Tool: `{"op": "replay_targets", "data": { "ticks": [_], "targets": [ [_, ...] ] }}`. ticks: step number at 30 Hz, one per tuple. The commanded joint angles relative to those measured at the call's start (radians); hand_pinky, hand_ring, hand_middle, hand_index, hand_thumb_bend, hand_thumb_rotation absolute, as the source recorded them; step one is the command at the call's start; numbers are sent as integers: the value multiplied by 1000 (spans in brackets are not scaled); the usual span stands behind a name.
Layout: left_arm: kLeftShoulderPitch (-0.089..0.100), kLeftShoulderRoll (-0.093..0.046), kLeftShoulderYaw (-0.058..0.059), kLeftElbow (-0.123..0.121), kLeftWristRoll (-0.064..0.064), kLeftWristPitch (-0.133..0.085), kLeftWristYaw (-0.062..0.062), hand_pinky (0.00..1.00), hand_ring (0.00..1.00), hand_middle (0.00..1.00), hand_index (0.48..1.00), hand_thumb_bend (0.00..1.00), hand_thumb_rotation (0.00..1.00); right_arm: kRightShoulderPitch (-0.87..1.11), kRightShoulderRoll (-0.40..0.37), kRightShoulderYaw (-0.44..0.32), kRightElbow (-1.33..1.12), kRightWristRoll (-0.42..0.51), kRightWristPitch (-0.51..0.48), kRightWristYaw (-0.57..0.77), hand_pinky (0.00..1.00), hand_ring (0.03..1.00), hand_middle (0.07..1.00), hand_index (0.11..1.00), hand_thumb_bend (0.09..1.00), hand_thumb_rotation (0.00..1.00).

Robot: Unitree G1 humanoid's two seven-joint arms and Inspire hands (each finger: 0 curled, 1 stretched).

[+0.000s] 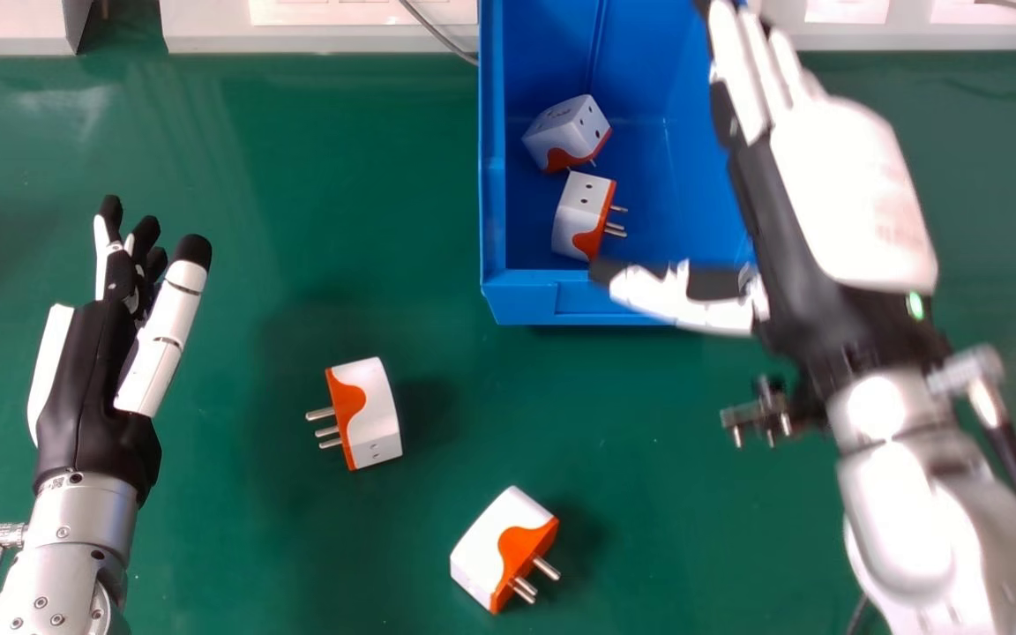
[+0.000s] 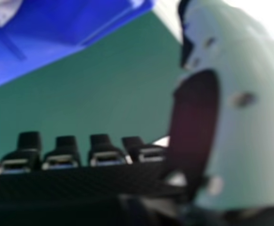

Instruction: Pick all objects and put in blue box

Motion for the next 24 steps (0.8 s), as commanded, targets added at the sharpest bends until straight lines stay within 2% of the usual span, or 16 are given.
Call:
{"op": "replay_targets", "data": {
  "ticks": [1,4,8,14,17,24],
  "targets": [
    [0,-2,6,4,-3,-37,-1,1000,1000,1000,1000,545,764,58,-28,-29,-54,-6,-73,-5,921,1000,1000,1000,501,292],
    [3,-1,3,24,4,-57,-1,1000,1000,1000,1000,553,766,133,-49,-50,-61,-3,-155,-14,918,1000,1000,994,510,305],
    [17,0,-1,21,12,-61,5,1000,1000,1000,1000,560,772,231,-55,-58,-54,-6,-254,-37,917,1000,1000,987,512,310],
    [37,-1,-4,-5,11,-40,10,1000,1000,1000,1000,572,778,316,-90,-75,-11,13,-387,-14,906,1000,1000,970,505,299],
    [38,2,-1,-7,6,-29,9,1000,1000,1000,1000,569,779,312,-121,-91,26,27,-447,5,902,1000,1000,961,500,289],
    [42,1,0,-20,10,-20,16,1000,1000,1000,1000,574,778,265,-174,-112,55,33,-520,107,889,993,996,940,496,277]
  ]
}}
